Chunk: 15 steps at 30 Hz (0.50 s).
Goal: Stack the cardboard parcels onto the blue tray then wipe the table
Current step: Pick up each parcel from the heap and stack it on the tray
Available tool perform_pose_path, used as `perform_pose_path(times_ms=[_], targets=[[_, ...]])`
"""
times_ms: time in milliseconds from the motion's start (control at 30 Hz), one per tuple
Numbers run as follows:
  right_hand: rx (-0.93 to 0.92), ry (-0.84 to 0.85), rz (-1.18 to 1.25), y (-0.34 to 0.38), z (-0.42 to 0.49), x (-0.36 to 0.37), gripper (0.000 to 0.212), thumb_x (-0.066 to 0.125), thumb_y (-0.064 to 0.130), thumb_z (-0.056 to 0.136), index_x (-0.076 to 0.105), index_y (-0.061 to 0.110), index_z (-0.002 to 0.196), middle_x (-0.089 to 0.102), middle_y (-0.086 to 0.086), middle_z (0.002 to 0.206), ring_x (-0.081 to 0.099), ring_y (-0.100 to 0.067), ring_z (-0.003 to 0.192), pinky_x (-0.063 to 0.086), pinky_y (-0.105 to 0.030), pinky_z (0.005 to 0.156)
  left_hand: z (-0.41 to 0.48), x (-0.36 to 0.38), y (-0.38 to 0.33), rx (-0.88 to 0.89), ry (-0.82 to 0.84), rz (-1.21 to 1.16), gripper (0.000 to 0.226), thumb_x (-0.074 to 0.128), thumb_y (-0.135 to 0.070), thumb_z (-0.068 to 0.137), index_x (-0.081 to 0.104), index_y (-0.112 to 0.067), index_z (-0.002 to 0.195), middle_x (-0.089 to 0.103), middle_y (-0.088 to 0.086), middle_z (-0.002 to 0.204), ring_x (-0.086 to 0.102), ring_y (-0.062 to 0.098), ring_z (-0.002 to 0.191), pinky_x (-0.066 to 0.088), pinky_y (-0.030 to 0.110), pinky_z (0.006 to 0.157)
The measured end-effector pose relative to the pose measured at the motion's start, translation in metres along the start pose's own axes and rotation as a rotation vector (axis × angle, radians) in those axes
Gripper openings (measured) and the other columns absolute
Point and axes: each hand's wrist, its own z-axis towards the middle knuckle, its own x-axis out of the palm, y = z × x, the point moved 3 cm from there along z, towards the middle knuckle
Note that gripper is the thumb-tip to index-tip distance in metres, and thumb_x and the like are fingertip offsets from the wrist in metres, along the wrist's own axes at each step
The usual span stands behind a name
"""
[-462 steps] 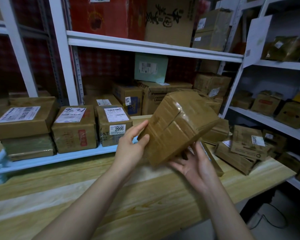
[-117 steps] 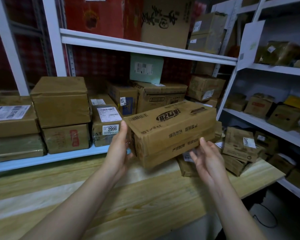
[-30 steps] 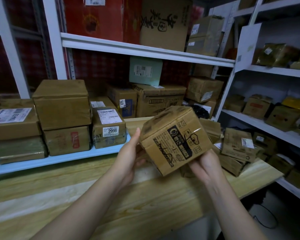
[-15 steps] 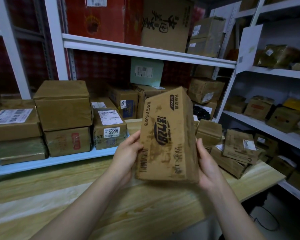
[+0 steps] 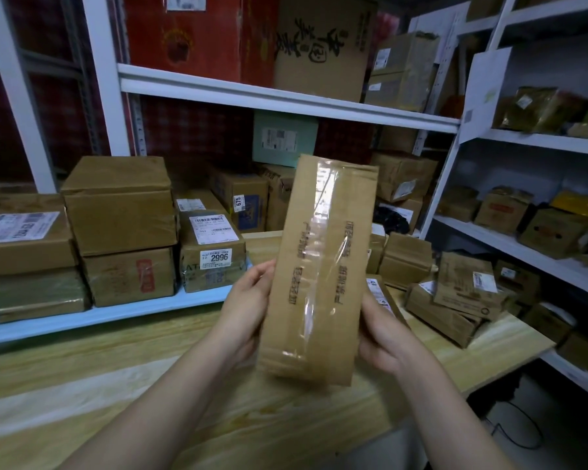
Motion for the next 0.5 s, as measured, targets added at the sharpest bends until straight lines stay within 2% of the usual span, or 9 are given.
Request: perform_pose_path(times_ms=[67, 167, 200, 233, 267, 333, 433, 500], targets=[[0.047, 0.006, 0.013, 0.000, 0.001, 0.001, 0.057, 0.039, 0.056, 0.101, 0.081, 0.018, 0.092, 0.078, -0.011, 0.097, 0.076, -0.024, 0.082, 0.056, -0.049, 0.082, -0.001, 0.000, -0.001, 0.001, -0.021, -0.007, 0.026, 0.055, -0.032, 0.097, 0.063, -0.015, 0.114, 0.074, 0.010, 0.099, 0.068, 0.023, 0.081, 0.057, 0.035, 0.066], [0.067, -0.021, 0.086, 0.002, 0.000, -0.004, 0.040, 0.048, 0.044, 0.101, 0.073, 0.013, 0.096, 0.077, -0.013, 0.085, 0.075, -0.027, 0.068, 0.060, -0.041, 0.055, -0.002, 0.003, -0.005, 0.013, 0.023, 0.034, 0.044, 0.048, -0.052, 0.093, 0.067, -0.017, 0.113, 0.072, 0.004, 0.111, 0.066, 0.015, 0.101, 0.054, 0.033, 0.073], [0.062, -0.033, 0.125, 0.002, 0.002, -0.006, 0.038, 0.050, 0.041, 0.101, 0.074, 0.011, 0.096, 0.077, -0.014, 0.084, 0.075, -0.027, 0.068, 0.059, -0.041, 0.051, -0.002, 0.004, -0.007, 0.015, 0.039, 0.074, 0.049, 0.044, -0.057, 0.093, 0.069, -0.018, 0.113, 0.071, 0.001, 0.113, 0.063, 0.012, 0.106, 0.052, 0.033, 0.078], [0.060, -0.047, 0.157, 0.002, 0.003, -0.006, 0.039, 0.051, 0.041, 0.100, 0.076, 0.011, 0.096, 0.077, -0.015, 0.087, 0.075, -0.029, 0.072, 0.061, -0.044, 0.054, -0.003, 0.005, -0.008, 0.017, 0.053, 0.123, 0.052, 0.041, -0.060, 0.092, 0.070, -0.021, 0.113, 0.071, -0.003, 0.114, 0.062, 0.010, 0.108, 0.049, 0.034, 0.084], [0.061, -0.067, 0.164, 0.000, 0.006, -0.007, 0.042, 0.051, 0.044, 0.098, 0.077, 0.011, 0.099, 0.077, -0.015, 0.094, 0.075, -0.031, 0.081, 0.062, -0.050, 0.065, -0.003, 0.006, -0.009, 0.020, 0.073, 0.159, 0.053, 0.041, -0.061, 0.092, 0.070, -0.023, 0.114, 0.071, -0.005, 0.113, 0.062, 0.010, 0.107, 0.048, 0.034, 0.088], [0.046, -0.092, 0.147, -0.004, 0.012, -0.010, 0.049, 0.050, 0.052, 0.096, 0.071, 0.014, 0.117, 0.074, -0.014, 0.111, 0.070, -0.034, 0.105, 0.054, -0.060, 0.089, -0.006, 0.009, -0.010, 0.030, 0.128, 0.160, 0.044, 0.050, -0.055, 0.091, 0.067, -0.026, 0.119, 0.073, -0.004, 0.110, 0.068, 0.013, 0.101, 0.052, 0.031, 0.085], [-0.065, -0.094, 0.162, -0.002, 0.015, -0.019, 0.040, 0.050, 0.040, 0.099, 0.058, 0.020, 0.133, 0.073, -0.010, 0.118, 0.068, -0.028, 0.108, 0.054, -0.055, 0.089, -0.007, 0.008, -0.009, 0.093, 0.111, 0.190, 0.040, 0.062, -0.035, 0.091, 0.057, -0.035, 0.131, 0.068, -0.009, 0.112, 0.066, 0.007, 0.096, 0.052, 0.021, 0.068], [-0.154, -0.085, 0.180, 0.003, 0.012, -0.026, 0.039, 0.055, 0.027, 0.099, 0.054, 0.024, 0.138, 0.070, -0.009, 0.124, 0.065, -0.027, 0.116, 0.050, -0.056, 0.096, -0.004, 0.004, -0.008, 0.158, 0.042, 0.253, 0.042, 0.064, -0.027, 0.092, 0.054, -0.041, 0.131, 0.062, -0.014, 0.107, 0.058, 0.003, 0.096, 0.048, 0.022, 0.071]])
